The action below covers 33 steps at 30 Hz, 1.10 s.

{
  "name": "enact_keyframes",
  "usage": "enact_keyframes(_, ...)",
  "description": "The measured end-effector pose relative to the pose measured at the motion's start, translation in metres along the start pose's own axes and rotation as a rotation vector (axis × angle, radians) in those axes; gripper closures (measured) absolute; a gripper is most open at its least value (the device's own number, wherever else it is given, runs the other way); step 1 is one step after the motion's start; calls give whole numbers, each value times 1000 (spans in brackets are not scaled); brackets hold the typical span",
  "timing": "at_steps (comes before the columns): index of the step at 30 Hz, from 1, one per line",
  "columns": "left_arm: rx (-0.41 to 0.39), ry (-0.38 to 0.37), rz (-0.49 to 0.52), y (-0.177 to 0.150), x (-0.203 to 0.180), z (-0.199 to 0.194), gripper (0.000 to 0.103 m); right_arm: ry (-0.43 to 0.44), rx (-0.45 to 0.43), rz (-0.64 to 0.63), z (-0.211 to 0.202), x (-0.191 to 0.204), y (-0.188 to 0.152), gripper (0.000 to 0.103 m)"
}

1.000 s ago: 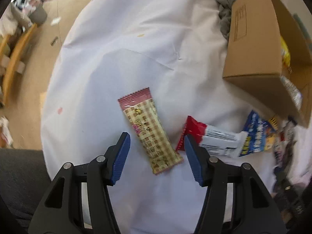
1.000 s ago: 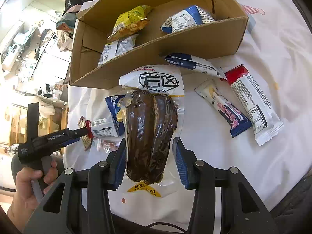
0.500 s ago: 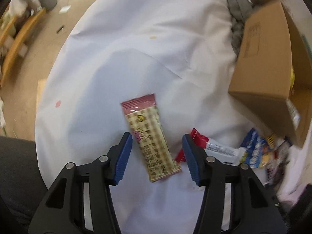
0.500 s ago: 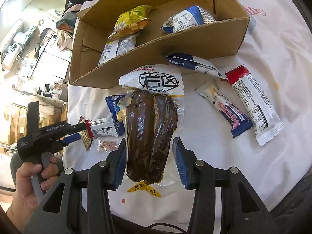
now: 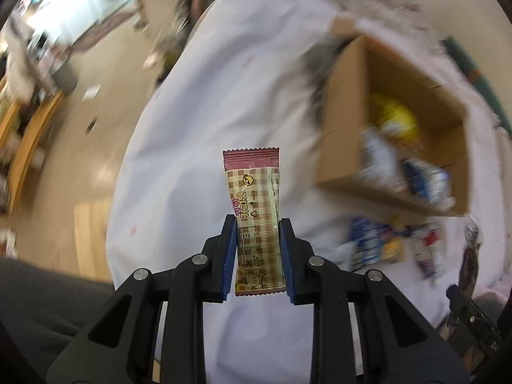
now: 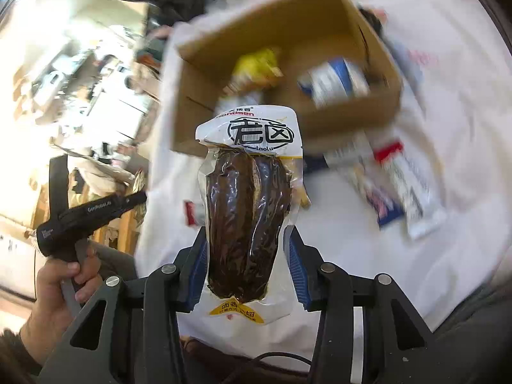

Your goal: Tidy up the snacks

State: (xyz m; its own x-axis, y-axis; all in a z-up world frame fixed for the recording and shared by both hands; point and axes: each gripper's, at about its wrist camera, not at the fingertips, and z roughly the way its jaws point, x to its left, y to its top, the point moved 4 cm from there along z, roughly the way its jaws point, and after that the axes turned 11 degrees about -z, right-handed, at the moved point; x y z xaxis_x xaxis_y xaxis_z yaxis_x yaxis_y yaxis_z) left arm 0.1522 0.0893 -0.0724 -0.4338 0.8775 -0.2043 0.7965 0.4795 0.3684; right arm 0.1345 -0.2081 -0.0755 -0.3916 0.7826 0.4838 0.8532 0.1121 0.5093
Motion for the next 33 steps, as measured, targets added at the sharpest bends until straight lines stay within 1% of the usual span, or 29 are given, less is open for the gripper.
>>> enact_keyframes(2, -34, -39, 37, 12, -19, -15, 81, -17, -51, -36, -11, 2, 15, 55)
enact_keyframes(4, -62, -74, 77, 22, -45, -25, 81, -29, -90, -43, -17, -1, 29, 55)
enact_keyframes(7, -111, -88, 134, 32, -68, -30, 81, -47, -148, -47, -21, -10, 53, 55)
enact_keyframes(9, -120, -105, 151, 39, -82, -29, 81, -74, -173, -58, -19, -16, 66, 55)
enact_keyframes(13, -125, -118, 194, 35, -108, -23, 81, -91, -204, -66, -4, -29, 87, 55)
enact_keyframes(17, -123, -126, 247, 35, -132, -14, 81, -92, -187, -27, 11, -44, 94, 55)
enact_keyframes(20, -122, -119, 286, 37, -142, -2, 81, -117, -178, -36, 19, -49, 100, 55)
enact_keyframes(24, -134, -106, 328, 42, -153, 9, 81, -125, -177, -28, 24, -58, 106, 55)
enact_keyframes(27, -150, -110, 371, 43, -164, 16, 81, -120, -175, -5, 30, -64, 109, 54)
enact_keyframes(31, -163, -127, 395, 43, -171, 25, 81, -124, -160, -3, 40, -67, 112, 53)
enact_keyframes(33, -190, -126, 412, 41, -171, 31, 81, -129, -146, -2, 47, -68, 112, 53)
